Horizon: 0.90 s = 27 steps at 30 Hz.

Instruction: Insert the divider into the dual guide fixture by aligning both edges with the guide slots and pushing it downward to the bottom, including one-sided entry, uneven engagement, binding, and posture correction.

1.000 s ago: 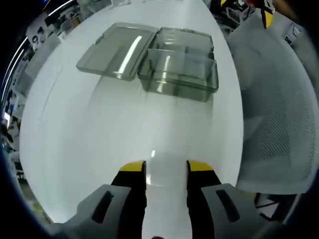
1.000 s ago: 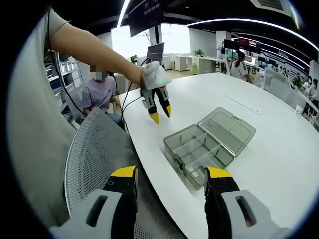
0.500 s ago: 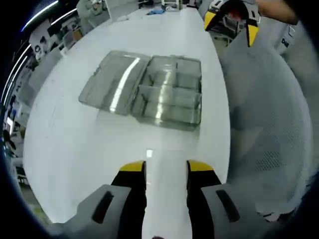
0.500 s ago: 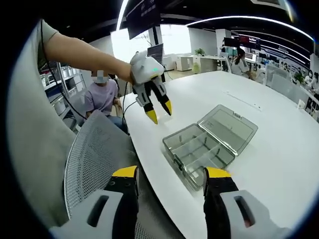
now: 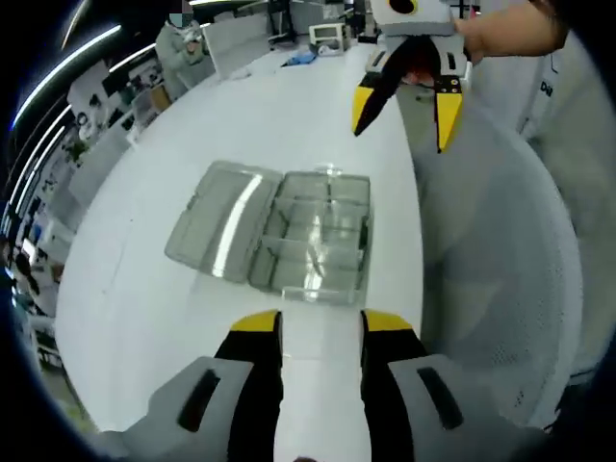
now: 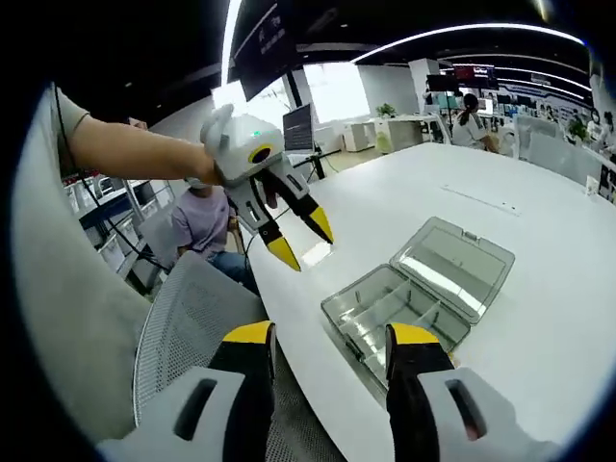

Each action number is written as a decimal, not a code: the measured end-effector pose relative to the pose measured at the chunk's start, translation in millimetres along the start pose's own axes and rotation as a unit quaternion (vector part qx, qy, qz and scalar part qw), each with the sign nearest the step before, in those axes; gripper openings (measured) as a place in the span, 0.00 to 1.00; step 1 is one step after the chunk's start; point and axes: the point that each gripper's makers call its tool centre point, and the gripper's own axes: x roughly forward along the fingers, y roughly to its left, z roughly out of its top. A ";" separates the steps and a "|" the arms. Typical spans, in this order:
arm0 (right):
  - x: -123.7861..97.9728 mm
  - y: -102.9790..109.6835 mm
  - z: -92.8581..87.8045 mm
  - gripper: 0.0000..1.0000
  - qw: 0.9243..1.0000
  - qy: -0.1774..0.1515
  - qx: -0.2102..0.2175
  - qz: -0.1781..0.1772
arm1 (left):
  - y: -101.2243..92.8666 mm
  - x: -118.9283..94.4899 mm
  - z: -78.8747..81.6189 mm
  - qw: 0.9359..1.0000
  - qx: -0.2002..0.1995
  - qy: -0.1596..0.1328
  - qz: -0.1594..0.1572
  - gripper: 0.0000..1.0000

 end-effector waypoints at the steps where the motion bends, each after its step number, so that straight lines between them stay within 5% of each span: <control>1: 1.1 0.2 1.8 0.41 1.000 -0.002 0.002 0.002 | -1.3 -0.5 2.2 1.000 0.002 -0.002 0.001 0.28; 18: 19.0 3.8 30.9 0.29 0.997 -0.032 0.056 0.038 | -15.8 -3.3 53.1 0.997 0.023 -0.064 0.034 0.28; 27: 22.2 9.7 38.3 0.22 0.994 -0.042 0.083 0.052 | -22.8 -1.9 64.6 0.994 0.043 -0.082 0.055 0.28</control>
